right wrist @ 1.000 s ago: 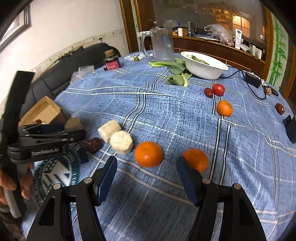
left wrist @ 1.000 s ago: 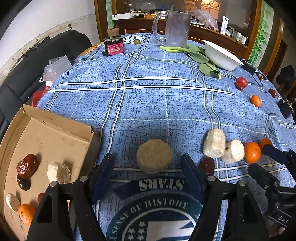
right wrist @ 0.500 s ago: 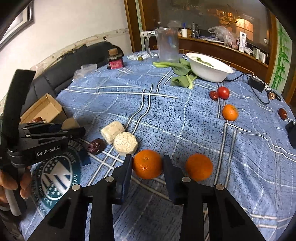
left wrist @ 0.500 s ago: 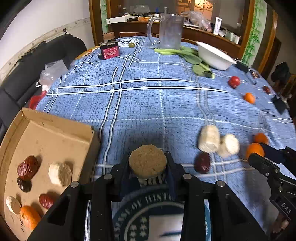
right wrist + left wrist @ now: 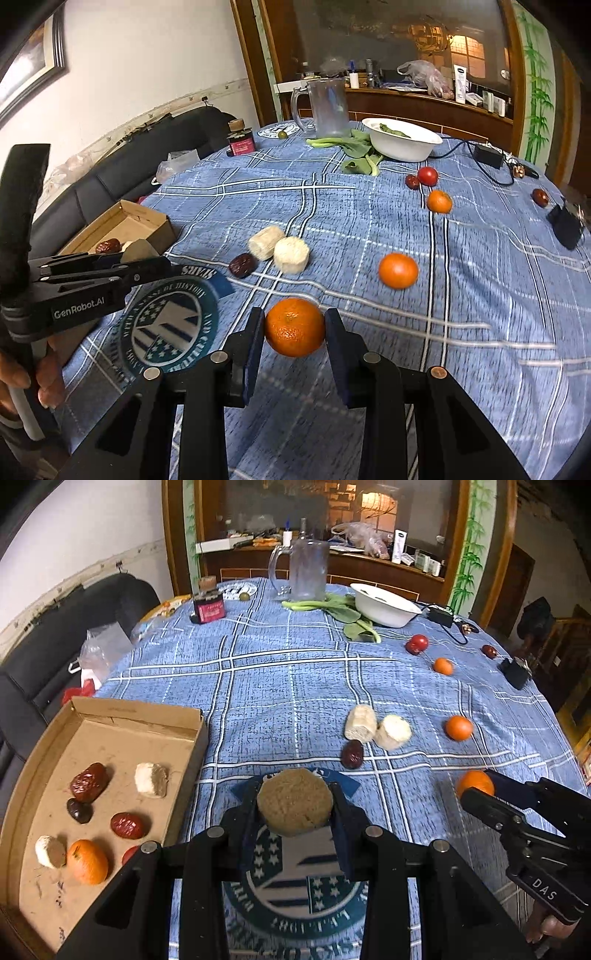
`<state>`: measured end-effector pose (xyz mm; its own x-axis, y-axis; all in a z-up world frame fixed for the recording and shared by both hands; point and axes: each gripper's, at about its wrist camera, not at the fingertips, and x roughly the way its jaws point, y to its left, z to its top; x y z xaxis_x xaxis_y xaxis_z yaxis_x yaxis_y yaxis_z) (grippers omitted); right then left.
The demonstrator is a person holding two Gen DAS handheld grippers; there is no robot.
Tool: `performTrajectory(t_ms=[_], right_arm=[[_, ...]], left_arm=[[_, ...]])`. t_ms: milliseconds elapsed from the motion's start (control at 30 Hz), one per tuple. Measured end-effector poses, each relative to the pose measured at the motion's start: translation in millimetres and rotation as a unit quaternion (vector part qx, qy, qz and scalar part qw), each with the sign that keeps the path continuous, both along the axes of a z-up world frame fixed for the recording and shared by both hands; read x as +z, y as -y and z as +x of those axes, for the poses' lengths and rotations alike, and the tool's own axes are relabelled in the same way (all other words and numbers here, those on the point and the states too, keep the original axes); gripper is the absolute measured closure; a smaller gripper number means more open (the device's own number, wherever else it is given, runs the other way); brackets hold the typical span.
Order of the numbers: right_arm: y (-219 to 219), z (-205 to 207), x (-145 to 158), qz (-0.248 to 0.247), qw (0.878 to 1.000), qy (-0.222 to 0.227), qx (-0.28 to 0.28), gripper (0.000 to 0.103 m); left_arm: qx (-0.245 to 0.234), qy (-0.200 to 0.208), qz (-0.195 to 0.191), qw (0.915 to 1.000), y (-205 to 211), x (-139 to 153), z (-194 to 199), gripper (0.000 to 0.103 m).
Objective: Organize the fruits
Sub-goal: 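Carry the cake and tangerine into the cardboard box and open both tools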
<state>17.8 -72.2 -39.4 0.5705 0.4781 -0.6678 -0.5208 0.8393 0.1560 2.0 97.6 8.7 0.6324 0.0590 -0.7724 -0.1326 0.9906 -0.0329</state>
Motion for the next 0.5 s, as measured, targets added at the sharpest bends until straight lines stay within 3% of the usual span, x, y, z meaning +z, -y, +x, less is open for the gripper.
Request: performTrajectory(t_ms=[500], right_arm=[[-19.0,-32.7,14.6,0.012,1.000,0.014,0.007,0.067]], left_arm=[[0.002,0.033,0.026,0.9991,-1.0,19.9,-33.4,0.069]])
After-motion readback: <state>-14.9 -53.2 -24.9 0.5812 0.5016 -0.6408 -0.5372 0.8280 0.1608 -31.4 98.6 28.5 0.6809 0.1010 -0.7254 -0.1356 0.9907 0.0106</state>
